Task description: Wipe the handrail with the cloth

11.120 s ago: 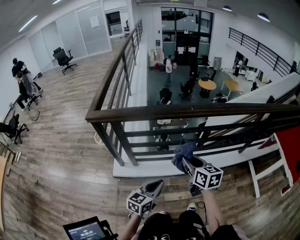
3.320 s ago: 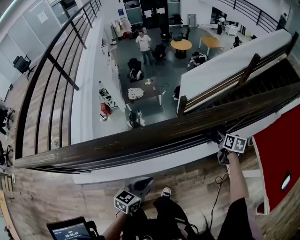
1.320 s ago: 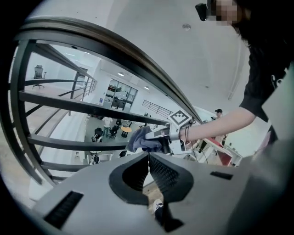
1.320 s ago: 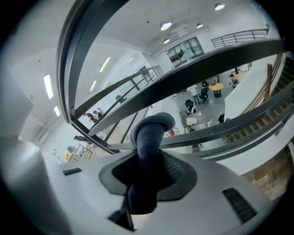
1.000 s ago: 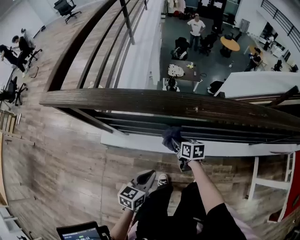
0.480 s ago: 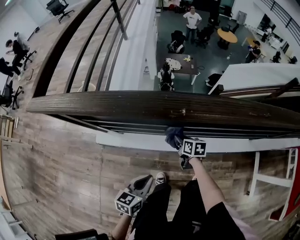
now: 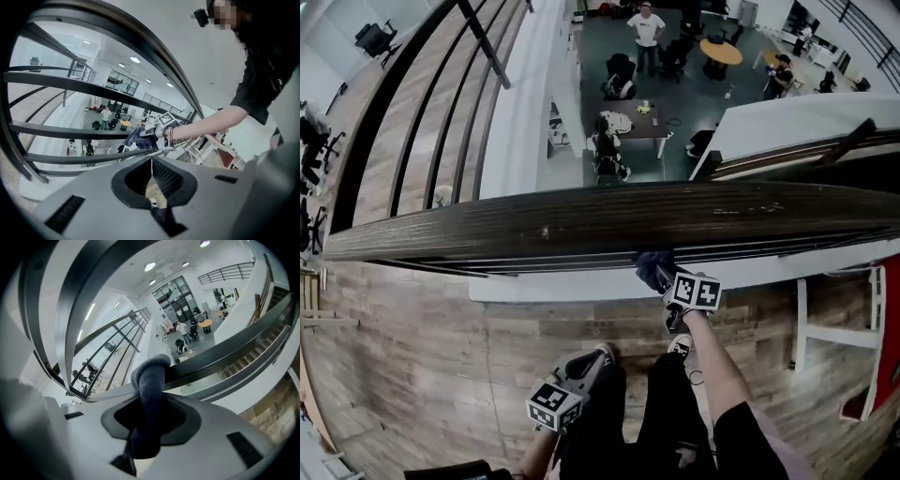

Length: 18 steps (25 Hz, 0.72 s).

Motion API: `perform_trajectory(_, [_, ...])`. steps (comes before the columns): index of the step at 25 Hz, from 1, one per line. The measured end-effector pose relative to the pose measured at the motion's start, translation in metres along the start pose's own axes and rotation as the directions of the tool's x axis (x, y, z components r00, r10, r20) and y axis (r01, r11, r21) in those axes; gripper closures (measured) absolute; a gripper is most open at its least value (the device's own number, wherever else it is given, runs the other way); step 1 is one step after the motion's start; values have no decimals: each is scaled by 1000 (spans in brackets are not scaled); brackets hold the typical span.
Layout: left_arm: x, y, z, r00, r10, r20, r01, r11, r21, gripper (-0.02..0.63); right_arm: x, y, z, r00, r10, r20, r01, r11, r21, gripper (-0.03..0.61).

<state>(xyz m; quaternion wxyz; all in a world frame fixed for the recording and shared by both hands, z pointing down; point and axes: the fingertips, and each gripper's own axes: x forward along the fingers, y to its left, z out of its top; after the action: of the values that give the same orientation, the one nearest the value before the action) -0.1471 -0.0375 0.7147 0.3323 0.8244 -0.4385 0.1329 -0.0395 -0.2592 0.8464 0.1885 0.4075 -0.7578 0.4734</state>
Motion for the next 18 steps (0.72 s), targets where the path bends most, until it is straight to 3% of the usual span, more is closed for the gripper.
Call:
perform_trajectory(5, [49,-44,-1,997,-44,-61,45,999,17,609,-44,-75,28,999,-36,36,34,998,46,474])
perform_trajectory(18, [202,-161,31,979,-175,-105,186,977,107,609,-156,-280,101,983,-148,113,135,984,117,474])
